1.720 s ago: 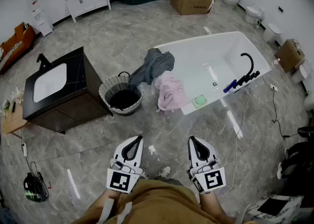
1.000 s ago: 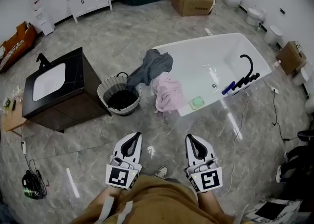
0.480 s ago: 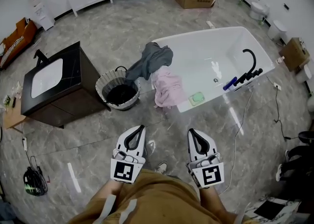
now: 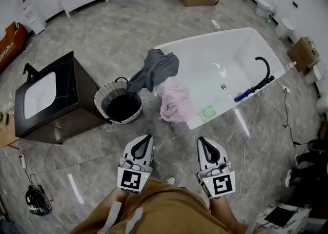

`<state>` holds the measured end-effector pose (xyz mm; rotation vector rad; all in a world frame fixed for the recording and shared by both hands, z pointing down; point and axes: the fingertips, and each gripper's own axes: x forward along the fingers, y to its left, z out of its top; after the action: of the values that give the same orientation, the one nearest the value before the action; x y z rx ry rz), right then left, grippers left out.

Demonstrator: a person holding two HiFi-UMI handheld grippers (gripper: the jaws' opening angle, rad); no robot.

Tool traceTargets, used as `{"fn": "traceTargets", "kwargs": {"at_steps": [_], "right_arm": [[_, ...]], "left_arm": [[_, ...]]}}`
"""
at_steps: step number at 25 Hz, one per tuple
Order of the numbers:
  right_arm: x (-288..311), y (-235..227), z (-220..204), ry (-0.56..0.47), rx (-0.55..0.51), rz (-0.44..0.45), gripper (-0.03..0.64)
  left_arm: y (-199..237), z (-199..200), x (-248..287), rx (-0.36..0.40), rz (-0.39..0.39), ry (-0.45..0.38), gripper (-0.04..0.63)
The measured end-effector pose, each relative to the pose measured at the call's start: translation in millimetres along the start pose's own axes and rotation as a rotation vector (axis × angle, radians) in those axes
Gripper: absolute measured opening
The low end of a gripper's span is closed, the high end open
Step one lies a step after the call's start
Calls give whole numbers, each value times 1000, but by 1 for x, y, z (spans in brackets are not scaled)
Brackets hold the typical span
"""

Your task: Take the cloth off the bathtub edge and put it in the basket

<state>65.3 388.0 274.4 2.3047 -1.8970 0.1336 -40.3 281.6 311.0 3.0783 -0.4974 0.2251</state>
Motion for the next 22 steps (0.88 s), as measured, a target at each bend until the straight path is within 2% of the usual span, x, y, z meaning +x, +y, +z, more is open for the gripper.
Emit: {"fn": "traceTargets", "kwargs": {"at_steps": [3, 6, 10, 17, 22], "right_arm": [[41, -3, 9, 11, -14, -9, 6], [79, -1, 25, 9, -37, -19, 6], [114, -5, 45, -1, -56, -61, 6], [124, -42, 36, 24, -59, -163, 6], [130, -84, 21, 35, -20, -196, 6]], "left_arm": [[32, 3, 26, -15, -20, -11, 5], [64, 6, 50, 5, -41, -23, 5], [96, 12, 76, -19, -68, -31, 5], [98, 10, 130, -13, -160, -16, 5], [86, 2, 171, -40, -163, 13, 5]]}}
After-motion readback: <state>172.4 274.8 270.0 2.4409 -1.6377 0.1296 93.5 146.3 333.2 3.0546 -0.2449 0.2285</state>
